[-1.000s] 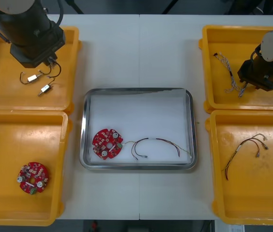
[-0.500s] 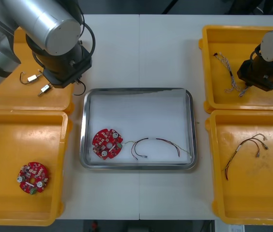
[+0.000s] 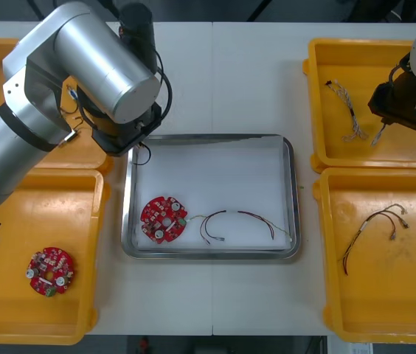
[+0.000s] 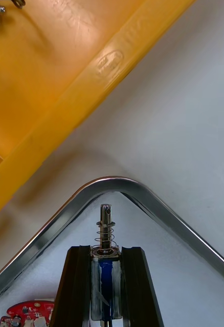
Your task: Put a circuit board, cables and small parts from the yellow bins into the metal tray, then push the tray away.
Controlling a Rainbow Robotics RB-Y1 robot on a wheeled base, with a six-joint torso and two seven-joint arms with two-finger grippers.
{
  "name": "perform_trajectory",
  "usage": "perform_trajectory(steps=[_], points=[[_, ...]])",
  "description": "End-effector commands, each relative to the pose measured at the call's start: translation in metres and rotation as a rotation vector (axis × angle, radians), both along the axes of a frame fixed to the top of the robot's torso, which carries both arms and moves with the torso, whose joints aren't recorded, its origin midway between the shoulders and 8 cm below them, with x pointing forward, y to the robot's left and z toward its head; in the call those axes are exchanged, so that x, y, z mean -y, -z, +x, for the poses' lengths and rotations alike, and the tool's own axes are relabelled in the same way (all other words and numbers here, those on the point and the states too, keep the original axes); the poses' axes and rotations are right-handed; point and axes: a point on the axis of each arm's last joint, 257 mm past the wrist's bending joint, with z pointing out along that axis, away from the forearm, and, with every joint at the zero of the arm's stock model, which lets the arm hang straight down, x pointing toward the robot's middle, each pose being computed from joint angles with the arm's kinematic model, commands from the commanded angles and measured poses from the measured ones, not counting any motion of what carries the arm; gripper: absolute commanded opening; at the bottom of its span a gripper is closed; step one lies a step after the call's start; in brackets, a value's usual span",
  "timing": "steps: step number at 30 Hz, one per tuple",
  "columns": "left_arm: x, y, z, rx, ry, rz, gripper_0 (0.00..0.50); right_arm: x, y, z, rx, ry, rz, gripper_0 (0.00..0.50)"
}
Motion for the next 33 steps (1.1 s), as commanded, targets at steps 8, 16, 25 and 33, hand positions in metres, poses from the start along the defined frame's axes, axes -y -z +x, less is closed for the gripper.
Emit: perform_trajectory(steps=[8, 16, 25, 33], points=[[0.042, 0.035, -0.007, 0.014, 0.016, -0.048, 0.0, 0.006, -0.078, -0.01, 0.029, -0.109, -0.104, 0.0], [0.054, 0.059, -0.015, 0.009, 0.051, -0.034, 0.0, -0.009, -0.099, -0.039, -0.066, -0.278, -0.236, 0.0], [0.062, 0.071, -0.019, 0.008, 0.062, -0.031, 0.011, -0.036, -0.117, -0.065, -0.13, -0.485, -0.349, 0.0], [0.064, 0.07, -0.015, 0.034, 0.072, -0.024, 0.132, -0.058, -0.125, -0.074, -0.135, -0.628, -0.397, 0.0]])
